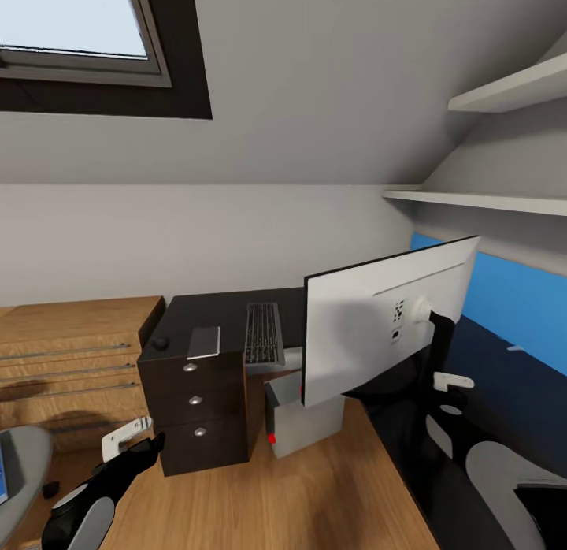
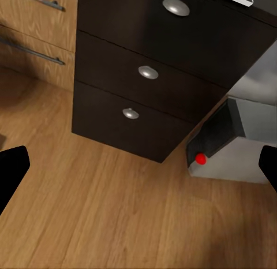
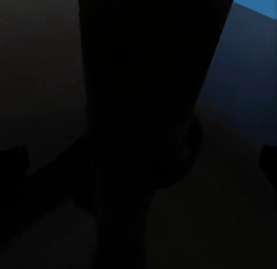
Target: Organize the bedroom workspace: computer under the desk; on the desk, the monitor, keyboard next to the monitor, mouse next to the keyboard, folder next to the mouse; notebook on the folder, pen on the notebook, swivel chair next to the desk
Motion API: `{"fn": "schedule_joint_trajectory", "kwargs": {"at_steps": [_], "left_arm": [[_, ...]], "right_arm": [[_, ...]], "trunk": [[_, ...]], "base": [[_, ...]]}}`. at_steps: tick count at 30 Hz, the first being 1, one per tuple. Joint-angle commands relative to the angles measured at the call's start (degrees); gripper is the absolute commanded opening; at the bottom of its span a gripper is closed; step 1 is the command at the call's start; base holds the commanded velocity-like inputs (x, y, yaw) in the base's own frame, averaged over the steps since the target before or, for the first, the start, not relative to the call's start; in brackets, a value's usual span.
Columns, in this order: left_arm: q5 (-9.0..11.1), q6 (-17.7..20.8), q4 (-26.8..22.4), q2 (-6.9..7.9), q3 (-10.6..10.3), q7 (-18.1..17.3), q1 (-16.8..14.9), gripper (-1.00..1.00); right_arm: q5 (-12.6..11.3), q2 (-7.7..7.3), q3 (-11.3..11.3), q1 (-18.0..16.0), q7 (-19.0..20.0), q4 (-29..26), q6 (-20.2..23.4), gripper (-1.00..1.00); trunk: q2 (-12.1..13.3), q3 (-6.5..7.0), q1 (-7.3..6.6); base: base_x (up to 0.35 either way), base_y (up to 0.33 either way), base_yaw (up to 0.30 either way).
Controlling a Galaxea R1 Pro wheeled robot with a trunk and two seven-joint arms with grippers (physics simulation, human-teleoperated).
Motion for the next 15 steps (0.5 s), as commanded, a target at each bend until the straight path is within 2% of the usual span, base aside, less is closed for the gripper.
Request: {"fn": "schedule_joint_trajectory", "kwargs": {"at_steps": [1, 7, 15], "left_arm": [[0.55, 0.09, -0.07, 0.04, -0.08, 0.53, -0.04, 1.00], [0.50, 0.09, -0.06, 0.04, -0.08, 0.53, -0.04, 1.00], [0.49, 0.08, -0.06, 0.03, -0.08, 0.53, -0.04, 1.00]], "right_arm": [[-0.56, -0.09, 0.25, -0.05, -0.07, 0.05, -0.27, 1.00], [-0.63, -1.46, 0.25, -0.05, -0.08, 0.05, -0.27, 1.00], [-0.65, -2.10, 0.24, -0.05, -0.08, 0.05, -0.27, 1.00]], "trunk": [[-0.04, -0.07, 0.01], [-0.04, -0.07, 0.01], [-0.04, -0.07, 0.01]], "base": [[0.043, 0.000, 0.000], [0.015, 0.000, 0.000], [0.066, 0.000, 0.000]]}}
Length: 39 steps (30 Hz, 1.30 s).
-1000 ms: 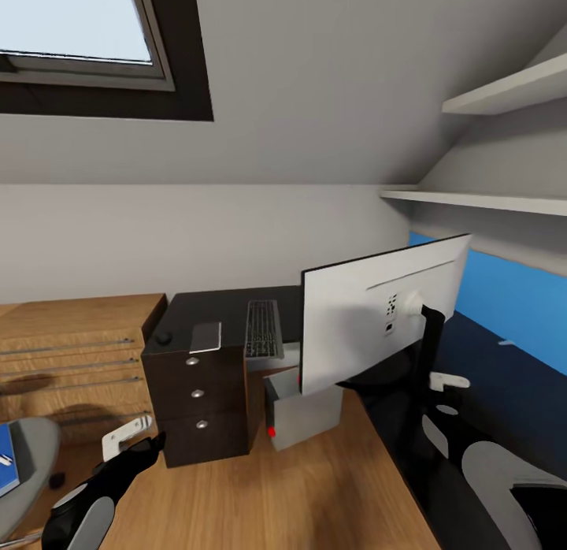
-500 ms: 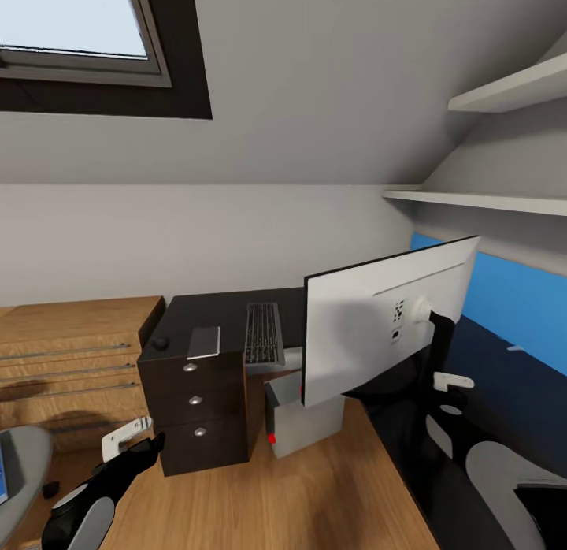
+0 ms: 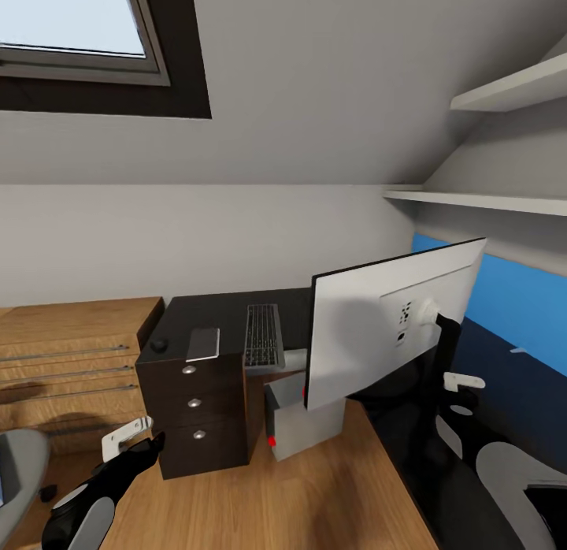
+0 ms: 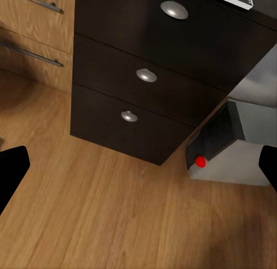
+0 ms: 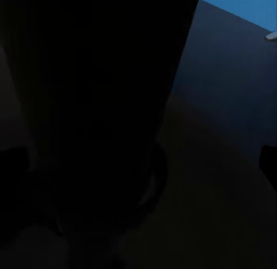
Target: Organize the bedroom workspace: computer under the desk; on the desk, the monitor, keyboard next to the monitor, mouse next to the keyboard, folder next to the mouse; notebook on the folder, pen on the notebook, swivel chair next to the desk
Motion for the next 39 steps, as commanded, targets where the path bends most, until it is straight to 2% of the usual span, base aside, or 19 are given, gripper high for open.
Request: {"fn": "schedule_joint_trajectory", "kwargs": {"at_steps": [1, 21, 28, 39], "left_arm": [[0.58, 0.09, -0.09, 0.04, -0.08, 0.53, -0.04, 1.00], [0.72, 0.10, -0.09, 0.06, -0.07, 0.53, -0.04, 1.00], [0.72, 0.10, -0.09, 0.04, -0.08, 0.53, -0.04, 1.00], [0.74, 0.10, -0.09, 0.04, -0.08, 0.53, -0.04, 1.00]], "right_arm": [[-0.54, -0.04, 0.03, -0.05, -0.16, 0.05, -0.31, 1.00], [-0.54, -0.13, 0.03, -0.05, -0.16, 0.03, -0.40, 1.00], [-0.50, -0.01, 0.03, -0.04, -0.06, 0.31, -6.95, 1.00], [-0.51, -0.08, 0.03, 0.01, -0.02, 0.81, -7.86, 1.00]], "trunk": [[-0.04, -0.07, 0.00], [-0.04, -0.07, 0.00], [-0.04, -0.07, 0.00], [-0.04, -0.07, 0.00]], "base": [[0.021, 0.000, 0.000], [0.002, 0.000, 0.000], [0.000, 0.000, 0.000], [0.000, 0.000, 0.000]]}}
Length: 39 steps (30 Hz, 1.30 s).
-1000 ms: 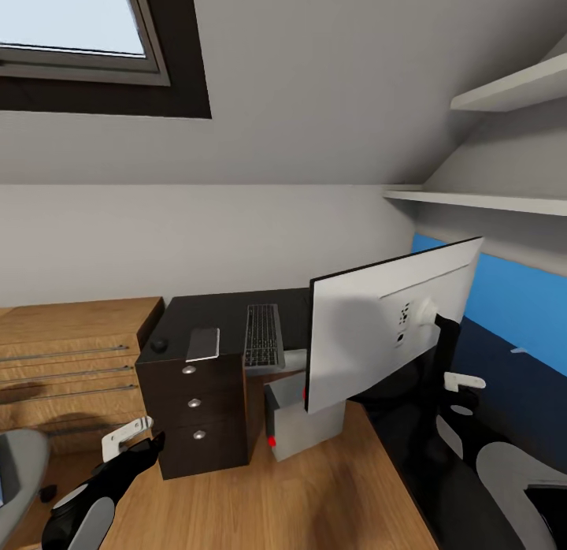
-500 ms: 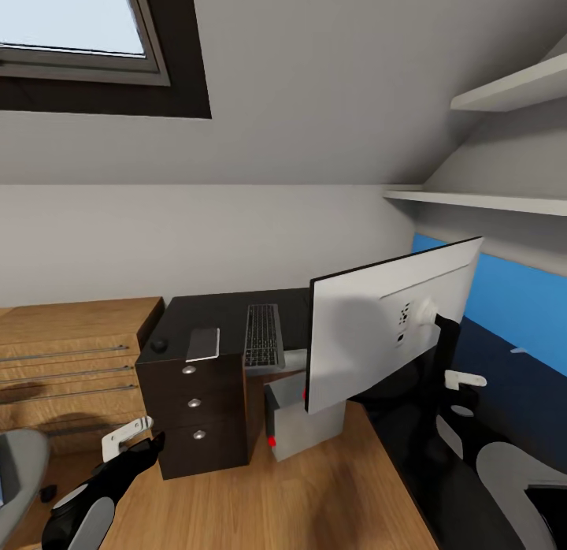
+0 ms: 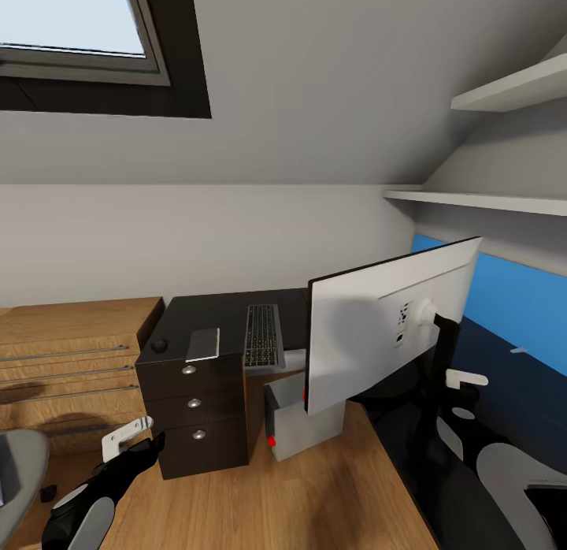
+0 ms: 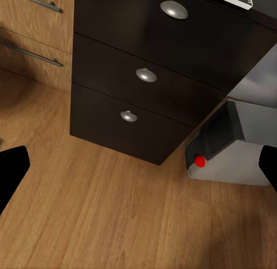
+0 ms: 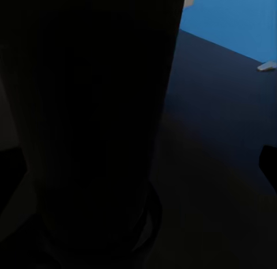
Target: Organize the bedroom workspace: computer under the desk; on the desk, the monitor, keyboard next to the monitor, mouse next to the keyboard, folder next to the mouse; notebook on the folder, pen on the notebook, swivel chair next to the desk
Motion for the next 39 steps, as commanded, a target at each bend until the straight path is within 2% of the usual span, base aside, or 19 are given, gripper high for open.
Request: {"fn": "schedule_joint_trajectory", "kwargs": {"at_steps": [1, 4, 5, 39], "left_arm": [[0.59, 0.08, -0.08, 0.04, -0.08, 0.53, -0.04, 1.00], [0.58, 0.08, -0.08, 0.04, -0.08, 0.53, -0.04, 1.00], [0.59, 0.08, -0.08, 0.04, -0.08, 0.53, -0.04, 1.00], [0.67, 0.07, -0.03, 0.04, -0.08, 0.53, -0.04, 1.00]], "right_arm": [[-0.52, -0.01, 0.23, -0.05, -0.02, 0.06, -0.26, 1.00], [-0.50, -0.01, 0.23, -0.05, -0.01, 0.07, -0.27, 1.00], [-0.49, -0.01, 0.23, -0.04, 0.00, 0.07, -0.24, -1.00], [-0.49, -0.01, 0.23, -0.06, 0.03, -0.01, -0.18, -1.00]], "trunk": [[-0.04, -0.07, 0.00], [-0.04, -0.07, 0.00], [-0.04, -0.07, 0.00], [-0.04, -0.07, 0.00]], "base": [[0.000, 0.000, 0.000], [0.000, 0.000, 0.000], [0.000, 0.000, 0.000], [-0.017, 0.000, 0.000]]}}
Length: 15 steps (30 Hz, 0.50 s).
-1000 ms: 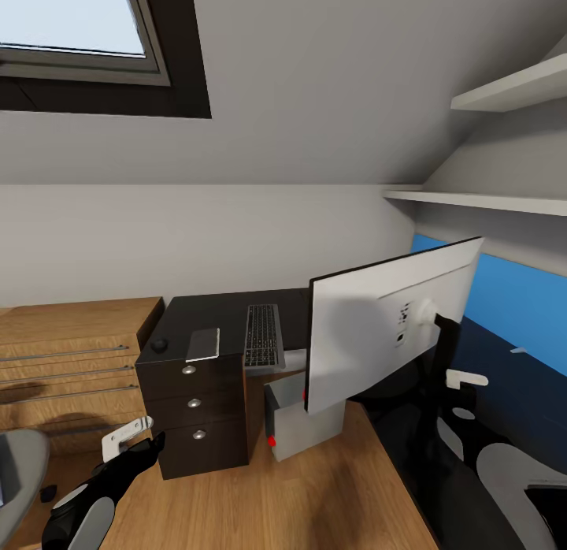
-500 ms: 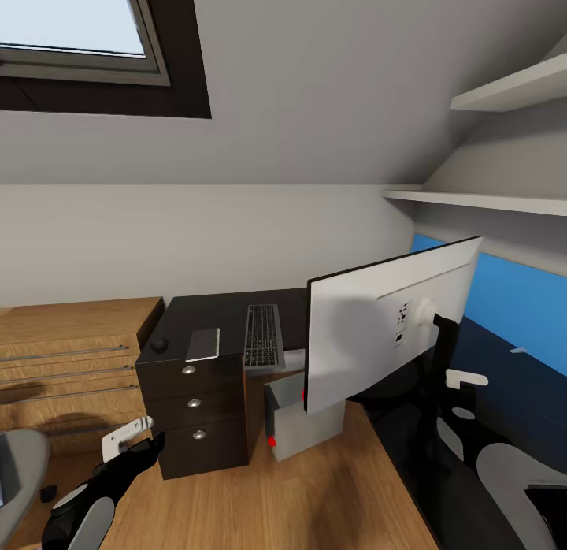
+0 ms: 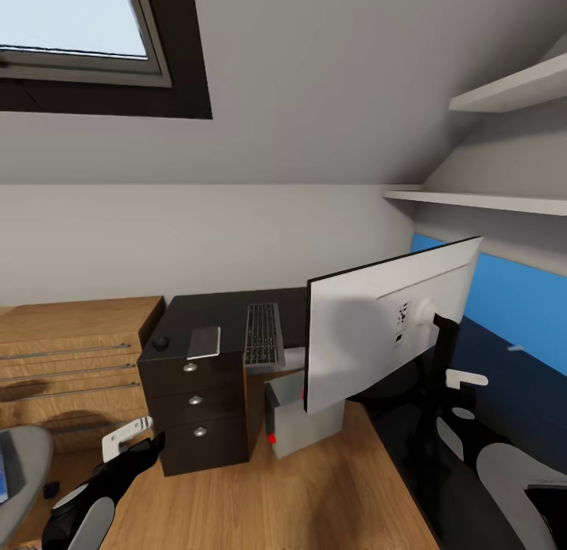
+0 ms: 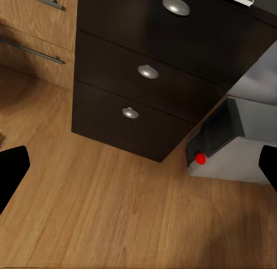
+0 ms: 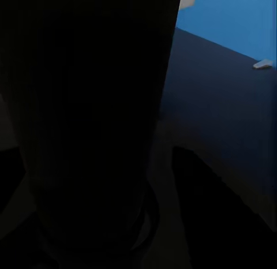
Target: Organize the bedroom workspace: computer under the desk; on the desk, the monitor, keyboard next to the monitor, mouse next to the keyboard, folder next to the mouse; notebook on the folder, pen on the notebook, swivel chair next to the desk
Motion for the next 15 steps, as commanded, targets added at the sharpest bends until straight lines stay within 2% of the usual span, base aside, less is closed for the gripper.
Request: {"fn": "schedule_joint_trajectory", "kwargs": {"at_steps": [1, 6, 15], "left_arm": [[0.56, 0.09, -0.07, 0.04, -0.08, 0.53, -0.04, 1.00], [0.59, 0.10, -0.05, 0.04, -0.08, 0.53, -0.04, 1.00], [0.60, 0.10, -0.05, 0.04, -0.08, 0.53, -0.04, 1.00]], "right_arm": [[-0.68, -0.01, 0.38, -0.05, -0.02, 0.04, -0.30, -1.00], [-0.68, -0.01, 0.44, -0.03, -0.03, 0.11, -0.30, -1.00], [-0.60, 0.13, 0.46, -0.06, 0.03, 0.13, -0.30, -1.00]], "trunk": [[-0.04, -0.07, -0.02], [-0.04, -0.07, -0.02], [-0.04, -0.07, -0.02]], "base": [[-0.152, 0.000, 0.000], [-0.193, 0.000, 0.000], [-0.274, 0.000, 0.000]]}}
